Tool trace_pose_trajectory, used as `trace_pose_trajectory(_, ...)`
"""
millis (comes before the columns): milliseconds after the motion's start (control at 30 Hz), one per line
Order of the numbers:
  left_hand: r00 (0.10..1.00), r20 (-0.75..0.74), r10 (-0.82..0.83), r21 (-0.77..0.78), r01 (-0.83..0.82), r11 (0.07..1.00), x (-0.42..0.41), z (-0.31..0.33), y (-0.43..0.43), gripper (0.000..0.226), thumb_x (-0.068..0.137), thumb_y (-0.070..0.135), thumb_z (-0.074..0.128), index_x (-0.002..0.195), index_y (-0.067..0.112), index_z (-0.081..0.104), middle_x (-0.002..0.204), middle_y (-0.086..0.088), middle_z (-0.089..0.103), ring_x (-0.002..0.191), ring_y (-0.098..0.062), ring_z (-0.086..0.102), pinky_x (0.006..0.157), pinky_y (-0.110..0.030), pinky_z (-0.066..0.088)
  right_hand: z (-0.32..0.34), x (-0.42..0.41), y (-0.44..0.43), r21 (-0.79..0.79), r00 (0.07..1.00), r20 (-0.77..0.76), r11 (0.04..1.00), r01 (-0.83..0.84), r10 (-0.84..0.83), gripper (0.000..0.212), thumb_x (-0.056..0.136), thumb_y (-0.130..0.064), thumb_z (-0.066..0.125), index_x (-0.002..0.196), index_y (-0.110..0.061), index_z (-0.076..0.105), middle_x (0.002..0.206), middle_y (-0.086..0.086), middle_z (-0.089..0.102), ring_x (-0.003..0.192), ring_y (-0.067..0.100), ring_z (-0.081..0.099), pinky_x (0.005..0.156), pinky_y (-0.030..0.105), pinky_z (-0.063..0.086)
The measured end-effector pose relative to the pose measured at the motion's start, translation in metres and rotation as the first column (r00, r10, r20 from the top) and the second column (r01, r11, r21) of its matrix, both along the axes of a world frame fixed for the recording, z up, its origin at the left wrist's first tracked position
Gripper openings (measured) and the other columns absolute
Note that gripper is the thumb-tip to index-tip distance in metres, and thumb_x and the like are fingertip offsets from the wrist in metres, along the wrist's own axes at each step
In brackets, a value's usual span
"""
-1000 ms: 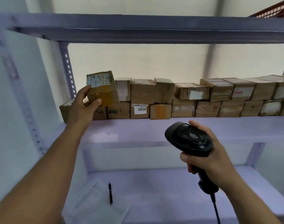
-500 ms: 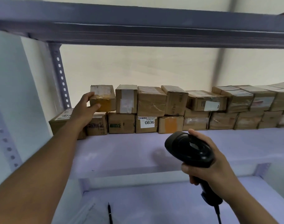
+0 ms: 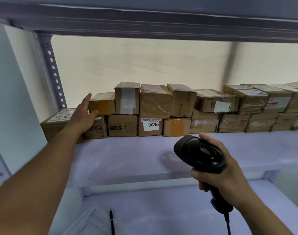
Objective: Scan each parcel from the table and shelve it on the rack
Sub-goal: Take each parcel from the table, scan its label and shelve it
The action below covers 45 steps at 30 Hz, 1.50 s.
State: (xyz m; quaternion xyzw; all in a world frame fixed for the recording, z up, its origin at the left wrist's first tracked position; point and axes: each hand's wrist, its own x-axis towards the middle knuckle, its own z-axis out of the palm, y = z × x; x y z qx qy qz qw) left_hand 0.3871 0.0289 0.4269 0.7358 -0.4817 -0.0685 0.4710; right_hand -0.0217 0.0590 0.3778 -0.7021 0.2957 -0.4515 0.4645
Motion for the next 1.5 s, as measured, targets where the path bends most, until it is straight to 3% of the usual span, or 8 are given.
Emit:
trace_pose_trajectory(100, 0.996, 0.044, 0.083, -0.050, -0.081, 0.995, -0.011, -0.002, 0.005, 0.077, 0.094, 0.019, 0.061, 0.155, 0.028, 0.016, 0.160, -0.009, 0.020, 0.144, -0.030, 0.024, 0.116, -0.049, 0.025, 0.001, -0.007, 0.004, -0.005, 1.000, -0.009, 1.000, 0.001, -0.001, 0.090, 0.069, 0.017, 0.076, 0.116, -0.057, 0.058, 0.102, -0.018, 0.066, 0.050, 0.033, 0.061, 0.050, 0.034, 0.054)
trace_pose_trajectory(200, 0.977, 0.129, 0.172, -0.106, -0.159, 0.982, -0.035, -0.004, 0.016, 0.077, 0.092, 0.025, 0.064, 0.154, 0.023, 0.019, 0.162, -0.010, 0.013, 0.148, -0.030, 0.011, 0.119, -0.048, 0.017, 0.001, -0.018, 0.008, -0.015, 1.000, 0.007, 1.000, 0.012, -0.012, 0.090, 0.069, 0.018, 0.076, 0.117, -0.056, 0.058, 0.103, -0.015, 0.066, 0.050, 0.032, 0.061, 0.049, 0.034, 0.054)
trace_pose_trajectory(333, 0.954, 0.230, 0.191, -0.211, -0.142, 0.967, -0.081, -0.012, 0.040, 0.072, 0.091, 0.029, 0.066, 0.151, 0.019, 0.028, 0.160, -0.009, 0.019, 0.147, -0.029, 0.015, 0.118, -0.047, 0.018, 0.000, -0.039, 0.018, -0.018, 0.999, 0.017, 0.999, 0.028, -0.027, 0.090, 0.069, 0.017, 0.076, 0.119, -0.055, 0.057, 0.105, -0.015, 0.066, 0.049, 0.031, 0.061, 0.050, 0.034, 0.054)
trace_pose_trajectory(633, 0.958, 0.243, -0.149, -0.202, 0.200, 0.959, -0.255, -0.071, 0.091, 0.053, 0.087, 0.027, 0.070, 0.136, 0.019, 0.051, 0.129, -0.003, 0.054, 0.107, -0.011, 0.049, 0.086, -0.029, 0.040, -0.020, -0.112, 0.066, 0.016, 0.996, 0.033, 0.997, 0.078, -0.079, 0.087, 0.070, 0.010, 0.080, 0.126, -0.052, 0.054, 0.108, -0.013, 0.066, 0.051, 0.028, 0.060, 0.053, 0.037, 0.055)
trace_pose_trajectory(1067, 0.871, 0.208, -0.446, -0.089, 0.471, 0.878, -0.505, -0.130, 0.142, 0.050, 0.085, 0.037, 0.070, 0.129, 0.020, 0.054, 0.128, 0.001, 0.054, 0.115, -0.021, 0.051, 0.098, -0.042, 0.045, -0.069, -0.295, 0.174, 0.130, 0.940, 0.092, 0.940, 0.316, -0.328, 0.086, 0.070, 0.012, 0.080, 0.132, -0.040, 0.052, 0.112, -0.007, 0.066, 0.052, 0.019, 0.059, 0.049, 0.034, 0.050)
trace_pose_trajectory(1200, 0.815, 0.210, -0.540, -0.061, 0.562, 0.825, -0.583, -0.136, 0.157, 0.065, 0.077, 0.060, 0.052, 0.127, 0.019, 0.056, 0.127, 0.001, 0.056, 0.117, -0.020, 0.050, 0.099, -0.037, 0.042, -0.076, -0.361, 0.211, 0.137, 0.905, 0.096, 0.906, 0.400, -0.414, 0.083, 0.066, -0.001, 0.083, 0.127, -0.048, 0.053, 0.113, 0.004, 0.065, 0.055, 0.019, 0.060, 0.050, 0.035, 0.051)
trace_pose_trajectory(1300, 0.760, 0.202, -0.618, -0.051, 0.638, 0.768, -0.642, -0.143, 0.167, 0.069, 0.074, 0.061, 0.045, 0.125, 0.016, 0.058, 0.127, 0.000, 0.057, 0.117, -0.022, 0.051, 0.099, -0.037, 0.041, -0.078, -0.410, 0.237, 0.136, 0.864, 0.079, 0.864, 0.485, -0.498, 0.085, 0.071, 0.010, 0.081, 0.128, -0.046, 0.052, 0.110, -0.007, 0.066, 0.056, 0.017, 0.060, 0.050, 0.034, 0.052)
trace_pose_trajectory(1500, 0.624, 0.178, -0.760, -0.016, 0.775, 0.632, -0.743, -0.149, 0.183, 0.054, 0.080, 0.043, 0.069, 0.125, 0.014, 0.058, 0.127, -0.002, 0.057, 0.118, -0.024, 0.050, 0.097, -0.036, 0.038, -0.082, -0.493, 0.282, 0.117, 0.756, 0.066, 0.758, 0.642, -0.651, 0.086, 0.070, 0.009, 0.082, 0.130, -0.044, 0.051, 0.113, -0.010, 0.066, 0.058, 0.011, 0.062, 0.048, 0.032, 0.051)
